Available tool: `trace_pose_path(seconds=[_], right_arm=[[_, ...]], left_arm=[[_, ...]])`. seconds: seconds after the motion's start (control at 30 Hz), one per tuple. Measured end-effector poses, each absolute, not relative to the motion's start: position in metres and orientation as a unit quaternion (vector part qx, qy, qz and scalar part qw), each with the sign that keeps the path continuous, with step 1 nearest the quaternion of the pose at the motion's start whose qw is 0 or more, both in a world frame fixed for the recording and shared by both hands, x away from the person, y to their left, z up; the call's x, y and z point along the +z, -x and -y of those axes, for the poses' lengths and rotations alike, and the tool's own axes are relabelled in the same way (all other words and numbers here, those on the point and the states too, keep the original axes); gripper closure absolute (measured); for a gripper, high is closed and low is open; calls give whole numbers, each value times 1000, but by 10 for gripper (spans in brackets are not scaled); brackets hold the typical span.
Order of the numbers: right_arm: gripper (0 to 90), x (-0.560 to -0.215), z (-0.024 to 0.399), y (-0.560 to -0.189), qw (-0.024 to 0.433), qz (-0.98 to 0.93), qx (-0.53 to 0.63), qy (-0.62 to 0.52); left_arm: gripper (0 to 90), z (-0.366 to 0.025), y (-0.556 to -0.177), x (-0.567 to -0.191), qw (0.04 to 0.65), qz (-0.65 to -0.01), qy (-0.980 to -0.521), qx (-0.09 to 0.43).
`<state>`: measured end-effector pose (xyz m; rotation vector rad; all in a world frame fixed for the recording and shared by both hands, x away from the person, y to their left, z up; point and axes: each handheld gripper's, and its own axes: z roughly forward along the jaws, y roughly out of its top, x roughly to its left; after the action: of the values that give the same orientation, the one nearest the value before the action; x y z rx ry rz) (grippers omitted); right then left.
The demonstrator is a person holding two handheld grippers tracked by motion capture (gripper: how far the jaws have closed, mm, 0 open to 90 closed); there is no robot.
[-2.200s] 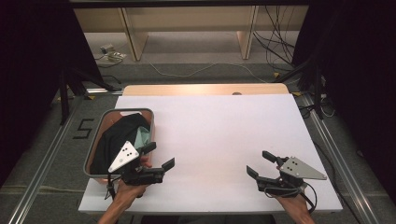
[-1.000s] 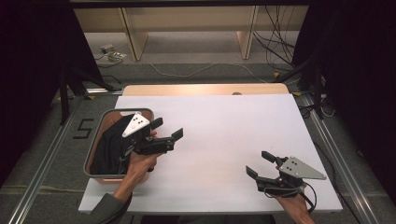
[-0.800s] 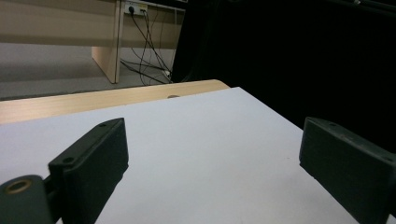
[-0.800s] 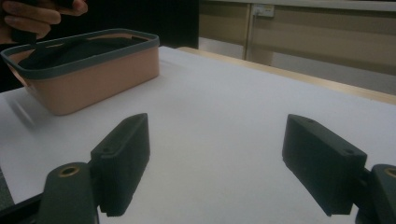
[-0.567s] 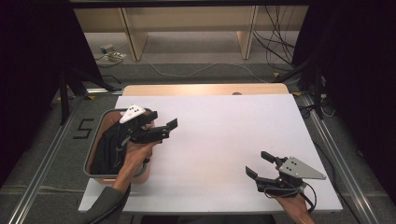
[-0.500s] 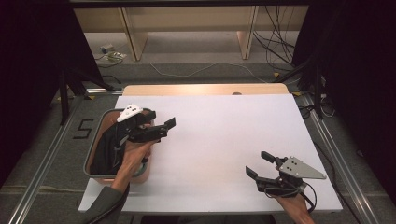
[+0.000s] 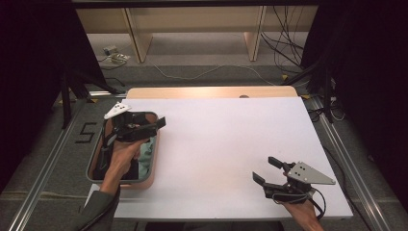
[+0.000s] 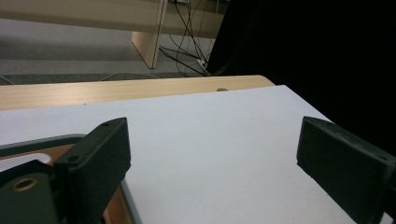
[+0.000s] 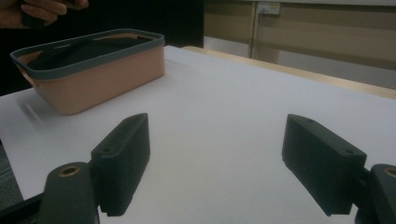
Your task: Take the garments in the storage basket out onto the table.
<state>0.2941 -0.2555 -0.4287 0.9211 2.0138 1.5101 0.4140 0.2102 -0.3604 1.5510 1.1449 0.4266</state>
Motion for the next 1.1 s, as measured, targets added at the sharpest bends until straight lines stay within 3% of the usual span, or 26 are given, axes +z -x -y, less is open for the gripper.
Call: trace_pose_path(seconds=[0.47,0.7,1.1], right_arm=[[244,-429,255,-294,226,-732,550,-333],[244,-429,254,-294,224,-736,545,-333],[244,-430,254,-294,222,-736,546,-332]], left_arm=[[114,-253,-422,-360,471,-557,-658,184],[131,-263,-427,-367,398,-586,-682,181],[126,-266,-431,-377,349,-602,-697,176]])
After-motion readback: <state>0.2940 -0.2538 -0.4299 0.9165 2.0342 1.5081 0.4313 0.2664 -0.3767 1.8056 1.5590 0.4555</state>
